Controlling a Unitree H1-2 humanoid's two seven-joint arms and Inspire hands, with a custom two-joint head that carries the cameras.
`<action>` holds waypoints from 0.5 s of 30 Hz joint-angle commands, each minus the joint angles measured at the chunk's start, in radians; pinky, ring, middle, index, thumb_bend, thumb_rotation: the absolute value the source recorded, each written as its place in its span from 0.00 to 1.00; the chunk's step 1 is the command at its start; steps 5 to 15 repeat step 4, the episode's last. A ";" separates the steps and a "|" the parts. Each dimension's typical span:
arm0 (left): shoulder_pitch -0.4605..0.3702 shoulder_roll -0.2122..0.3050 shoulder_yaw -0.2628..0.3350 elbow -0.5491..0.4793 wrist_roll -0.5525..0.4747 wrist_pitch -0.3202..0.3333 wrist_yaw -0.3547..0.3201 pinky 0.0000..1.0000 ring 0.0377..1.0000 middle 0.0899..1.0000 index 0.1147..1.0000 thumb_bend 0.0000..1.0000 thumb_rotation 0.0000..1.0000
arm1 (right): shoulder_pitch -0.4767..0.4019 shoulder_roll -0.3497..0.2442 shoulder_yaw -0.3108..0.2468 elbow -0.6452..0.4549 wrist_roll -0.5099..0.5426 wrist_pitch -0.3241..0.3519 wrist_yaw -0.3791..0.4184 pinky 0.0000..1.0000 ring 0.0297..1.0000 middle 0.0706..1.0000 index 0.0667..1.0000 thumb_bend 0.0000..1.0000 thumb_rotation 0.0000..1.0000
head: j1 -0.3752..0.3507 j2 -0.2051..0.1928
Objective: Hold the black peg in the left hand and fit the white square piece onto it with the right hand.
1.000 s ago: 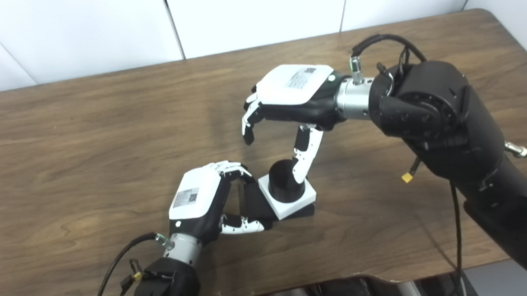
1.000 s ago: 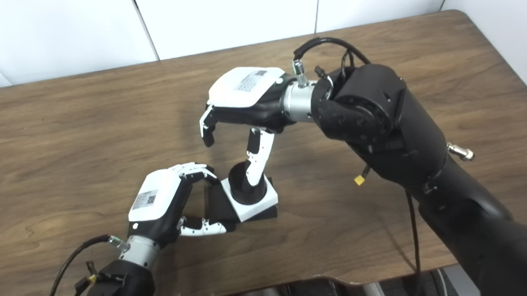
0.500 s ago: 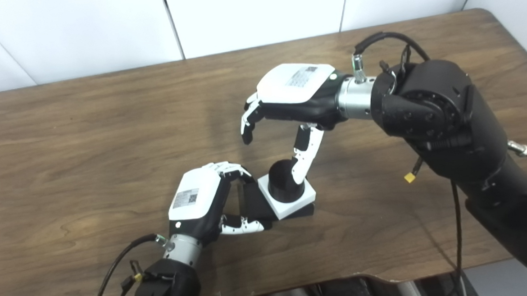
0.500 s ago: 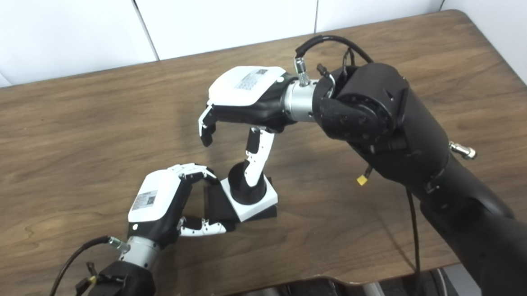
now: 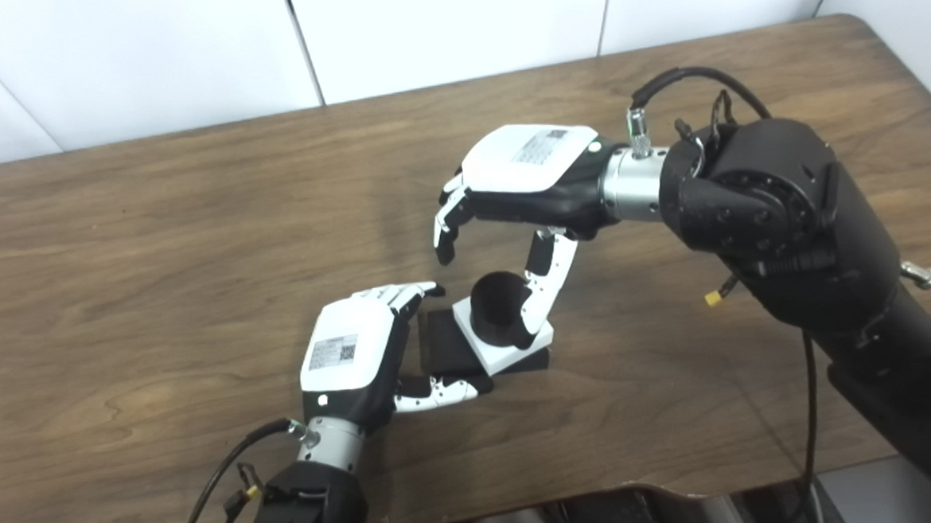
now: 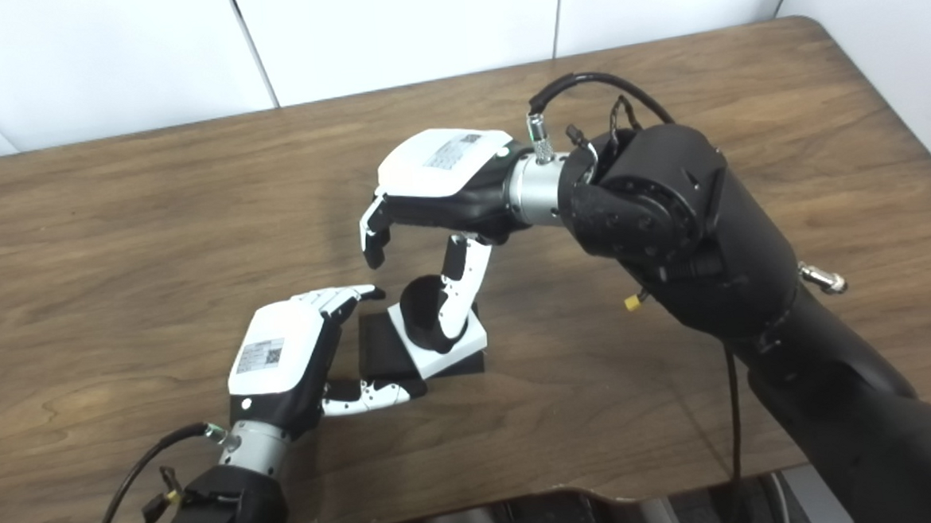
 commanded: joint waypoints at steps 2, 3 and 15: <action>0.003 -0.004 0.023 0.014 0.045 0.057 -0.028 0.81 0.81 0.78 0.77 1.00 0.60 | -0.033 -0.014 -0.020 -0.026 -0.003 0.029 0.005 0.94 0.90 0.76 0.68 1.00 0.47 | -0.001 0.001; 0.003 -0.007 0.026 0.014 0.050 0.059 -0.030 0.81 0.81 0.79 0.77 1.00 0.61 | -0.032 -0.015 -0.021 -0.026 -0.002 0.029 0.004 0.95 0.90 0.76 0.68 1.00 0.47 | -0.001 0.001; 0.004 -0.009 0.028 0.014 0.055 0.062 -0.034 0.81 0.81 0.79 0.78 1.00 0.62 | -0.032 -0.017 -0.022 -0.026 -0.002 0.029 0.004 0.95 0.90 0.76 0.68 1.00 0.47 | -0.001 0.001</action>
